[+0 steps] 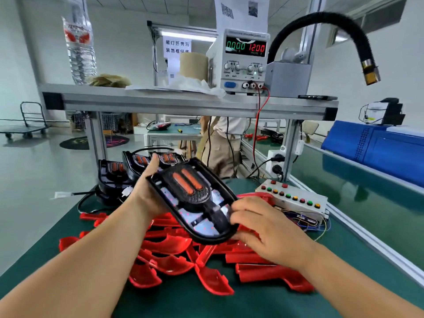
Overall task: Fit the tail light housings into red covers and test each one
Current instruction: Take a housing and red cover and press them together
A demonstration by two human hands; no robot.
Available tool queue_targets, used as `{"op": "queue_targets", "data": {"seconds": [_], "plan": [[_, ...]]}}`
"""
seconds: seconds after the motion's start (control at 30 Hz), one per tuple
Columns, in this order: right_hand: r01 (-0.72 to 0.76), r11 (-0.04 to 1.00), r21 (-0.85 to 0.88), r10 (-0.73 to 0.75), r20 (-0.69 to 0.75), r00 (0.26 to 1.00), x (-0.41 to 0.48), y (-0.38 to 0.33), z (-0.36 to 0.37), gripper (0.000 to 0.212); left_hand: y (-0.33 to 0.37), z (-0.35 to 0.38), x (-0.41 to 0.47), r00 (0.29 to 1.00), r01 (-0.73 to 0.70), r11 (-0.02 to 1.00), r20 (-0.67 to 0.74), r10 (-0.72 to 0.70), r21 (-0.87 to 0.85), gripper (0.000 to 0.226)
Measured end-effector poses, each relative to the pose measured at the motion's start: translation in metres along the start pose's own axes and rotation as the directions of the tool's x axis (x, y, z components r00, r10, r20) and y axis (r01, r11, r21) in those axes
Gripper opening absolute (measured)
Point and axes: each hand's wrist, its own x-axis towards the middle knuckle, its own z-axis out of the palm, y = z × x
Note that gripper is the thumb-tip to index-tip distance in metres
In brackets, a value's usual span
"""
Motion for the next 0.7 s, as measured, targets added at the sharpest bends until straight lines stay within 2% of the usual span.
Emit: {"op": "queue_targets", "data": {"seconds": [0.07,0.13,0.23,0.27,0.33,0.37,0.43,0.47,0.53,0.6,0.7], "plan": [[0.034,0.999,0.012,-0.035,0.047,0.998,-0.008,-0.001,0.002,0.016,0.004,-0.014,-0.018,0.996,0.052,0.996,0.068,-0.057,0.078,0.085],[0.046,0.999,0.018,-0.048,0.094,0.994,-0.01,-0.004,0.005,0.018,0.005,-0.023,-0.031,0.993,0.049,0.979,0.098,-0.07,0.197,0.066],[0.024,0.999,0.038,-0.027,0.066,0.997,-0.011,-0.006,0.016,0.026,-0.001,-0.038,-0.046,1.0,0.011,0.966,-0.014,-0.008,0.257,0.038],[-0.039,0.995,0.086,0.037,0.028,0.999,-0.013,-0.008,0.02,0.031,-0.003,-0.042,-0.05,0.998,-0.021,0.966,-0.046,0.034,0.257,0.036],[-0.247,0.946,0.208,0.263,-0.053,0.963,-0.02,-0.014,0.026,0.049,-0.012,-0.05,-0.055,0.986,-0.12,0.973,-0.087,0.139,0.198,0.037],[-0.322,0.917,0.237,0.344,-0.056,0.937,-0.025,-0.017,0.029,0.048,-0.017,-0.055,-0.057,0.978,-0.165,0.976,-0.104,0.18,0.14,0.037],[-0.373,0.904,0.208,0.377,0.025,0.926,-0.034,-0.027,0.034,0.02,-0.028,-0.062,-0.06,0.964,-0.235,0.972,-0.126,0.236,0.022,0.041],[-0.372,0.911,0.179,0.354,0.124,0.927,-0.039,-0.032,0.038,0.009,-0.033,-0.064,-0.06,0.957,-0.263,0.964,-0.129,0.259,-0.019,0.048],[-0.301,0.948,0.104,0.255,0.318,0.913,-0.048,-0.039,0.049,0.038,-0.04,-0.062,-0.06,0.946,-0.299,0.953,-0.149,0.288,-0.056,0.059],[-0.267,0.963,0.045,0.23,0.386,0.894,-0.054,-0.041,0.057,0.058,-0.042,-0.059,-0.06,0.943,-0.31,0.948,-0.153,0.297,-0.072,0.055],[-0.274,0.959,0.066,0.231,0.373,0.898,-0.052,-0.042,0.058,0.046,-0.043,-0.058,-0.058,0.941,-0.314,0.948,-0.151,0.303,-0.051,0.04]]}}
